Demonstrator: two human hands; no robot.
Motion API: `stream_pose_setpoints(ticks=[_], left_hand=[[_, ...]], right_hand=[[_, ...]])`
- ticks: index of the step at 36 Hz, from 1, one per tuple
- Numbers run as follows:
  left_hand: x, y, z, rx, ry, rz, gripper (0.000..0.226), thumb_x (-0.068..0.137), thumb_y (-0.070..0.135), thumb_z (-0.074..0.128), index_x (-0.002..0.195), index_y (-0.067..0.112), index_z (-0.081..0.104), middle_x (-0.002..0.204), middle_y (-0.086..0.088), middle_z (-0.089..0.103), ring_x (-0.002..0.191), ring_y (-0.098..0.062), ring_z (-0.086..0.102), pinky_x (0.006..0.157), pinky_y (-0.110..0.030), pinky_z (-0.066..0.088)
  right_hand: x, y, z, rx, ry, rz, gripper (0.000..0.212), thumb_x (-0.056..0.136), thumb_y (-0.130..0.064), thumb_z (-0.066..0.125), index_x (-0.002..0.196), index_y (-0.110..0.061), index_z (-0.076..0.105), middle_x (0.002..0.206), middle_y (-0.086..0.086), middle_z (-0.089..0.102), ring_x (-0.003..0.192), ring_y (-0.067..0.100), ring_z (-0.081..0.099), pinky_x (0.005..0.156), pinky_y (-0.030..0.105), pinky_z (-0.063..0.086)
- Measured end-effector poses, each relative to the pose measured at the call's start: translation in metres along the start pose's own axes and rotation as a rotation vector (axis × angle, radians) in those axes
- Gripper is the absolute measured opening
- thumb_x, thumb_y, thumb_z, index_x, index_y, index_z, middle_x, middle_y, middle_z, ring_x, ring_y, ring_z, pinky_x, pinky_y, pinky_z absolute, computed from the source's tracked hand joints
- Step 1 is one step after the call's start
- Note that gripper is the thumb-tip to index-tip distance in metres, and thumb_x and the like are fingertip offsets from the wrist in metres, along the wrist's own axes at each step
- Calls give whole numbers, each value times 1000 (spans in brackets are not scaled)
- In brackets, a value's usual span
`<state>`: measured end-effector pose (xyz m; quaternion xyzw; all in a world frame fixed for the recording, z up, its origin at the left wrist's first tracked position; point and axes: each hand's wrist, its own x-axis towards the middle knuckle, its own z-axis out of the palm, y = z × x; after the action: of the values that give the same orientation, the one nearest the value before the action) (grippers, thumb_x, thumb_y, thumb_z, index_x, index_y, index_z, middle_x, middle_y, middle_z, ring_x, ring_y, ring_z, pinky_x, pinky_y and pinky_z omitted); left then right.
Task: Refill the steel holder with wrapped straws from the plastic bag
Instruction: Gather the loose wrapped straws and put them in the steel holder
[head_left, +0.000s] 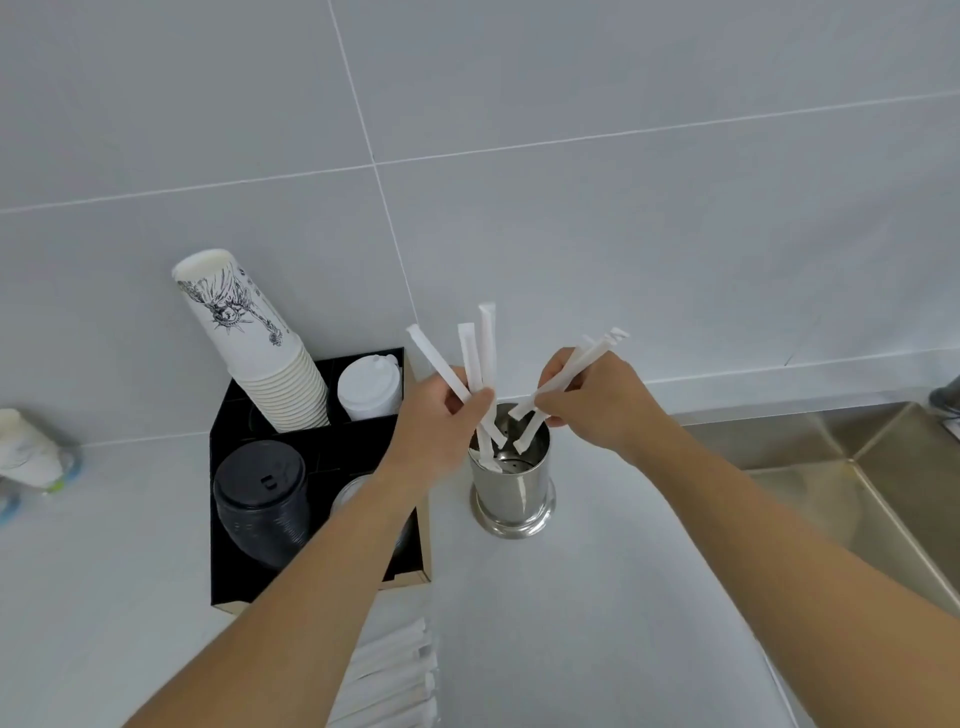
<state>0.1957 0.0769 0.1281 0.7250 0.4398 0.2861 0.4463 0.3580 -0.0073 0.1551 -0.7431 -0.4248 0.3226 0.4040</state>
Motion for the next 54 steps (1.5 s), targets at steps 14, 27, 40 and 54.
stream_pose_setpoints(ticks=[14,27,40,54], left_hand=[[7,-23,22,-120,-92,-68,13,92,17,61,80,21,64,72,1,67,68,-13,69,71,-32,58],[9,-37,18,38,-257,-102,9,79,21,67,83,28,66,80,0,71,74,-20,72,78,-46,60],[12,-42,-4,301,-294,-46,21,81,19,71,101,26,68,97,6,68,70,-4,59,66,-12,47],[-1,-39,-12,327,-307,-30,21,89,22,61,108,23,71,97,10,70,83,-5,64,68,-13,46]], right_hand=[[18,17,17,-174,-64,6,15,79,-5,58,77,-16,68,68,-1,66,55,9,55,45,14,40],[21,25,30,-327,-175,-21,13,77,-5,58,81,-8,70,76,7,68,54,14,52,47,21,40],[19,24,40,-491,-317,-146,28,86,-14,59,69,-36,64,70,-10,60,65,8,54,57,18,42],[14,29,38,-380,-286,-60,28,89,-15,54,108,-22,73,82,-16,66,68,1,56,56,13,39]])
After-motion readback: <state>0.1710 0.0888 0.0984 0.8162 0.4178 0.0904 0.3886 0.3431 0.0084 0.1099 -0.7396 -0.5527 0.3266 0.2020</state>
